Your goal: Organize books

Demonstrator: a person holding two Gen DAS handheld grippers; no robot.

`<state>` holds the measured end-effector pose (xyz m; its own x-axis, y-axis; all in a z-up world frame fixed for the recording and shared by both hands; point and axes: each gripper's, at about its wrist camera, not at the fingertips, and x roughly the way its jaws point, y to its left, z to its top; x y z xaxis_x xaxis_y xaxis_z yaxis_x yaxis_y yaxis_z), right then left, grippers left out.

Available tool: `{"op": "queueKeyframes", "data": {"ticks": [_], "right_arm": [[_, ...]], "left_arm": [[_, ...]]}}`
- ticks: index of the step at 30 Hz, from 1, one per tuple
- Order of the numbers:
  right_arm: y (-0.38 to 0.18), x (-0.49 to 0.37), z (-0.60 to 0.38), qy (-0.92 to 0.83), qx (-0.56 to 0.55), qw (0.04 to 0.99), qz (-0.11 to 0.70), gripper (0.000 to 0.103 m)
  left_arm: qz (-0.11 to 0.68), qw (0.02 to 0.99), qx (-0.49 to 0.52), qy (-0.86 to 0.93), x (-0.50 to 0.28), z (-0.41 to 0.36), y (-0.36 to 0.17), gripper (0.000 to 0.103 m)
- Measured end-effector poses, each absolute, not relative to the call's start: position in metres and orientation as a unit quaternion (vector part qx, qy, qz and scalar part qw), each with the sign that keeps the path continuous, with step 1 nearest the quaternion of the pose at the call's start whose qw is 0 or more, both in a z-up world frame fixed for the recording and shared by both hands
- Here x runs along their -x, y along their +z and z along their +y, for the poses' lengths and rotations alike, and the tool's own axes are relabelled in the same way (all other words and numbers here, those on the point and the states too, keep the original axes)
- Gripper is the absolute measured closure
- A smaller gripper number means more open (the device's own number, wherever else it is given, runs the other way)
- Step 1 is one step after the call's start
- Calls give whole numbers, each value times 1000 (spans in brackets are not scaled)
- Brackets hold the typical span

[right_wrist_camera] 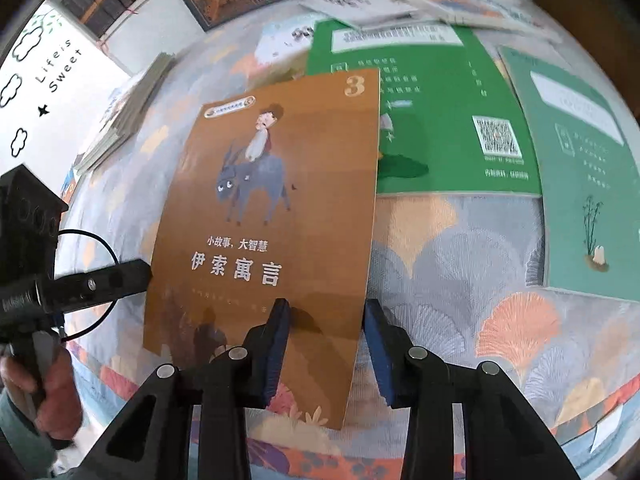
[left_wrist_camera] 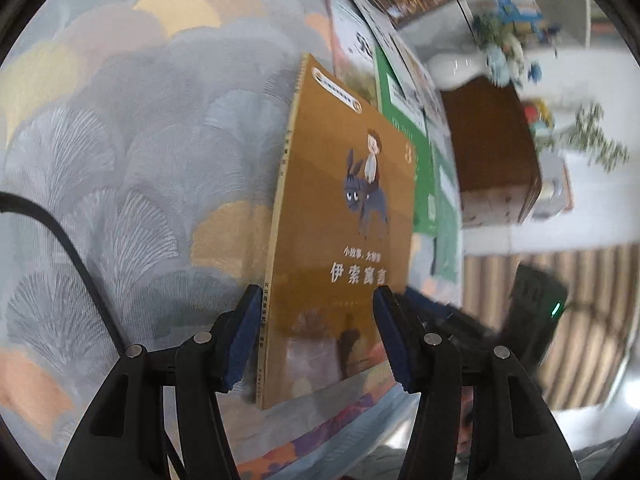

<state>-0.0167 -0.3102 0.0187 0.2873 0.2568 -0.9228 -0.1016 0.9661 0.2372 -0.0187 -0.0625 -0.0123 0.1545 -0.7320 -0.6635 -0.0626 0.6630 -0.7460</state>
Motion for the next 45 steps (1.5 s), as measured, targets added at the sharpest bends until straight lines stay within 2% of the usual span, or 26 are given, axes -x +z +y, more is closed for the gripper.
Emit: {"op": "queueKeyframes", "data": {"ticks": [4,6,8,10,11,15,22,27,31,32,33,34,36,37,45], "right_arm": [[17,14,-321,134,-99,793,587,65],[13,9,-326,144,-132,784,589,64],[11,7,-333,151,-152,778,591,64],[10,6,-337,156,-160,775,592,64],[10,5,-337,157,-162,773,593,64],[8,7,-346,171,-192,747,613,64],[-18,22,-395,198,-387,657,616,55],[-35,23,-403,220,-462,618,597,47],[-41,22,-396,237,-487,607,582,47],[-38,22,-395,239,-486,612,576,48],[-33,22,-391,246,-479,622,568,55],[-27,21,-390,245,-467,633,566,55],[-13,23,-386,245,-427,668,558,71],[-8,23,-383,244,-412,679,557,73],[34,26,-339,219,-208,769,564,75]], "left_arm": [[554,640,445,-293,23,-58,-9,50],[538,630,468,-307,25,-65,-4,50],[540,655,440,-292,25,-75,2,64],[554,677,408,-260,24,-82,-1,87],[561,683,398,-246,24,-83,-2,91],[563,668,431,-226,25,-79,-10,92],[531,557,587,-250,16,-72,-17,91],[535,531,606,-253,14,-77,-13,90],[546,523,605,-248,14,-78,-14,90],[550,521,604,-247,16,-78,-15,90],[552,521,602,-247,17,-76,-16,90],[554,530,595,-242,19,-73,-15,92],[567,558,561,-229,18,-69,-12,92],[579,580,527,-224,16,-69,-7,92],[591,670,380,-240,12,-84,25,92]]}}
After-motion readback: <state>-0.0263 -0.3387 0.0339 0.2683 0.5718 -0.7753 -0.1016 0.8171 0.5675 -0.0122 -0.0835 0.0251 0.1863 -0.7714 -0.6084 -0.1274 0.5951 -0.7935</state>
